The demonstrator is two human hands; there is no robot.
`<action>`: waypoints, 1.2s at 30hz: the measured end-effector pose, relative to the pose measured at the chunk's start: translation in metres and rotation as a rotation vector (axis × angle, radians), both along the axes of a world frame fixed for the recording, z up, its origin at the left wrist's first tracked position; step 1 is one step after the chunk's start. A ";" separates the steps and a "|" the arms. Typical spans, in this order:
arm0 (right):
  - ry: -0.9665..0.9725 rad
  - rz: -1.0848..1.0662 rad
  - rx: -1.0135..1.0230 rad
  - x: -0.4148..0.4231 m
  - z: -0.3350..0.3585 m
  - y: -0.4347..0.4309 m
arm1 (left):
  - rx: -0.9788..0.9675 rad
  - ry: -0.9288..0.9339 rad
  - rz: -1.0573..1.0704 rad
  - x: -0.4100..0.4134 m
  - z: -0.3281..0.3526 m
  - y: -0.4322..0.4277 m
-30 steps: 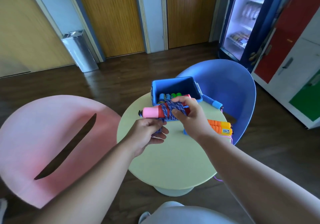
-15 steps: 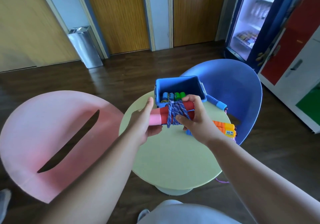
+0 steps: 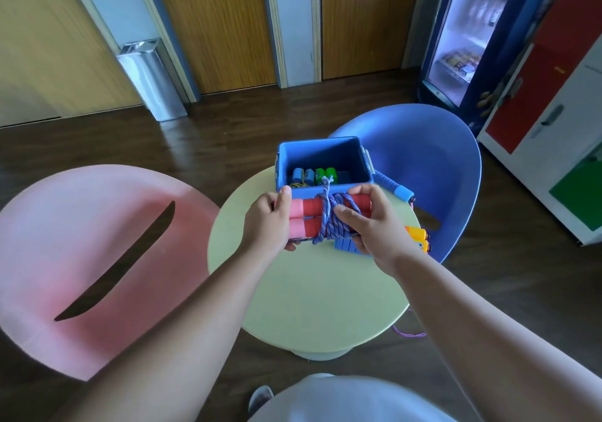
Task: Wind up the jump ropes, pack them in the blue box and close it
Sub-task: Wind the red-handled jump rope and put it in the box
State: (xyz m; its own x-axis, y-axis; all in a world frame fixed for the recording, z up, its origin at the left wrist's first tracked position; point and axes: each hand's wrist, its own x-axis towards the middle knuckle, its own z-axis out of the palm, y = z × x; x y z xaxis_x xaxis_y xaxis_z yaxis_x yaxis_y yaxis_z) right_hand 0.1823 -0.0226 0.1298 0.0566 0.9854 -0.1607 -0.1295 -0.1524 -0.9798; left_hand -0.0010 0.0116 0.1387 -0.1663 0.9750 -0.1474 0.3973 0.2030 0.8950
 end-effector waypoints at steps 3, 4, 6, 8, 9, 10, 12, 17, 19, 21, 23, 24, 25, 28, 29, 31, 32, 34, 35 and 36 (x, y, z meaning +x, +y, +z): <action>-0.037 0.025 -0.023 0.011 0.001 0.000 | 0.209 0.333 -0.180 -0.003 -0.003 0.005; -0.046 0.025 -0.026 0.014 0.003 -0.001 | 0.336 0.403 -0.275 -0.005 -0.003 0.008; -0.051 0.005 -0.029 0.018 0.008 -0.003 | 0.549 0.508 -0.498 -0.004 -0.002 0.013; -0.093 -0.015 -0.014 0.023 0.015 -0.005 | 0.635 0.631 -0.687 0.002 0.004 0.016; -0.138 -0.009 0.004 0.027 0.017 -0.006 | 0.652 0.683 -0.750 0.006 0.007 0.018; -0.187 0.004 0.020 0.030 0.017 -0.007 | 0.659 0.721 -0.800 0.009 0.009 0.019; -0.227 0.027 0.032 0.037 0.017 -0.008 | 0.683 0.767 -0.866 0.016 0.014 0.020; -0.143 0.054 0.010 0.048 0.012 -0.012 | 0.662 0.681 -0.834 0.017 0.033 0.032; -0.051 0.067 -0.019 0.056 0.010 -0.009 | 0.506 0.627 -0.710 0.009 0.038 0.034; -0.036 0.073 -0.017 0.066 0.006 -0.004 | 0.356 0.515 -0.597 -0.002 0.038 0.035; -0.019 0.058 -0.002 0.072 0.004 0.000 | 0.303 0.417 -0.535 -0.009 0.038 0.033; -0.001 0.053 0.004 0.072 0.004 0.002 | 0.298 0.377 -0.508 -0.010 0.037 0.032; 0.027 0.053 0.012 0.072 0.004 0.004 | 0.295 0.335 -0.475 -0.010 0.037 0.031; 0.091 0.034 0.031 0.066 0.003 0.008 | 0.289 0.192 -0.347 -0.012 0.035 0.028; 0.110 0.011 0.031 0.063 0.002 0.009 | 0.278 0.143 -0.302 -0.015 0.032 0.029; 0.156 -0.037 0.033 0.058 0.002 0.013 | 0.239 0.027 -0.226 -0.021 0.025 0.030; 0.172 -0.053 0.035 0.055 0.003 0.015 | 0.213 -0.031 -0.196 -0.023 0.020 0.030; 0.173 -0.070 0.036 0.048 0.006 0.021 | 0.168 -0.144 -0.137 -0.023 0.008 0.030; 0.171 -0.074 0.035 0.043 0.008 0.024 | 0.146 -0.205 -0.102 -0.021 0.001 0.030; 0.174 -0.081 0.033 0.037 0.009 0.029 | 0.123 -0.262 -0.059 -0.018 -0.006 0.029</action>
